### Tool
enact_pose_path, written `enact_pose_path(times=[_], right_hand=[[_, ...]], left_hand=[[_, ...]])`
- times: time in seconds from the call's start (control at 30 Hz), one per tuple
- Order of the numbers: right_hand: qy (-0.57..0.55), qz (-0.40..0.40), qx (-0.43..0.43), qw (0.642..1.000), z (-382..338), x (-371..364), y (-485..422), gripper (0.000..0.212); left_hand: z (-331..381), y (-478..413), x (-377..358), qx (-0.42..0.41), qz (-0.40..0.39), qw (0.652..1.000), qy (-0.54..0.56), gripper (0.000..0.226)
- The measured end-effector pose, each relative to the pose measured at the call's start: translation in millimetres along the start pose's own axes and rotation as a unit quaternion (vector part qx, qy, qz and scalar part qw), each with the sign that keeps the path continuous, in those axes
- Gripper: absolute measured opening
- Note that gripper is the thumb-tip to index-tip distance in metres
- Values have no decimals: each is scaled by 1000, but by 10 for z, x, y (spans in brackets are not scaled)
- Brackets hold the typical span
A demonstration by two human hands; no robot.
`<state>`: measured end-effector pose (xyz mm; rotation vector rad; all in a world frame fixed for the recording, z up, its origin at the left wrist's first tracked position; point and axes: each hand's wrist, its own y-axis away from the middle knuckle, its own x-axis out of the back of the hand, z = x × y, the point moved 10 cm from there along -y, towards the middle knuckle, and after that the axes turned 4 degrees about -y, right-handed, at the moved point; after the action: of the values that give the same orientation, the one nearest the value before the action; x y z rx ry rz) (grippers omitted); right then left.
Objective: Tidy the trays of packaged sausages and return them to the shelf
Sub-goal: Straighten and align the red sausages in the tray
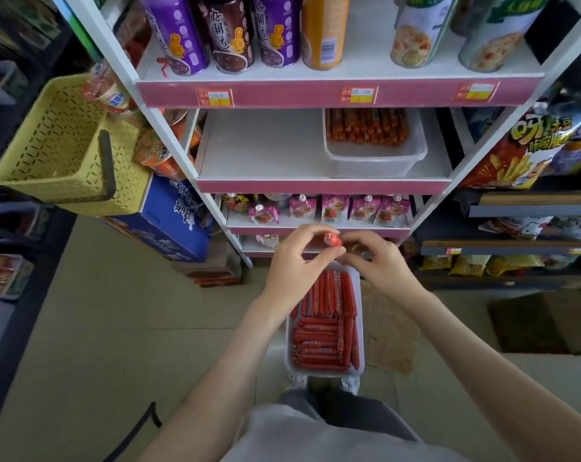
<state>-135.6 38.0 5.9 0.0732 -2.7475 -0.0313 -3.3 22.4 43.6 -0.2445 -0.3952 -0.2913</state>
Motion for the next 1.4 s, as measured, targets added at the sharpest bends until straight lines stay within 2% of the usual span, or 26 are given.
enact_pose_path(times=[0.1,0.2,0.27,0.33,0.43,0.5,0.57,0.63,0.67,0.73,0.8,0.87,1.0,1.1,1.2,1.27,1.33,1.4], right_hand=[[-22,-24,-102,994,549,-172,4,23],[-14,-9,-225,974,1386,-333,137,13],[-3,6,-306,952,1985,-446,305,12],[-14,25,-358,933,2508,-604,459,19],[-14,60,-354,933,2955,-828,498,26],[-1,74,-327,942,3104,-948,394,34],[15,83,-299,951,3222,-1035,224,35],[46,87,-259,961,3350,-1102,28,37],[75,80,-242,964,3437,-1136,-58,39],[144,34,-235,961,3654,-1266,-174,46],[181,-8,-244,953,3822,-1391,-215,51],[213,-24,-242,946,3873,-1454,-229,48],[296,-52,-203,932,3851,-1513,-158,47],[333,-96,-192,918,3868,-1577,-19,53],[336,-143,-180,913,3776,-1579,109,57],[279,-178,-197,923,3676,-1568,188,56],[125,-211,-269,931,3472,-1537,251,48],[-7,-226,-325,918,3154,-1480,306,34]], left_hand=[[-648,65,-147,124,-44,991,-21,41],[-1507,312,-276,215,-81,956,-185,33],[-1999,563,-459,219,-140,915,-308,16],[-2408,793,-707,181,-192,878,-399,21],[-2940,1162,-1149,137,-321,808,-475,39],[-3213,1374,-1395,125,-388,776,-482,38],[-3362,1457,-1569,104,-387,771,-494,46],[-3499,1485,-1724,89,-371,765,-519,40],[-3591,1529,-1806,86,-384,750,-532,35],[-3819,1659,-1928,102,-416,721,-545,37],[-3891,1654,-1971,102,-407,710,-565,44],[-3923,1643,-2012,74,-389,711,-582,41],[-3871,1524,-1964,26,-343,739,-579,29],[-3753,1410,-1819,27,-313,787,-531,29],[-3546,1276,-1612,36,-273,843,-461,20],[-3391,1163,-1426,77,-249,889,-377,18],[-3210,1016,-1204,160,-233,919,-275,20],[-2966,842,-929,220,-185,935,-209,19]])
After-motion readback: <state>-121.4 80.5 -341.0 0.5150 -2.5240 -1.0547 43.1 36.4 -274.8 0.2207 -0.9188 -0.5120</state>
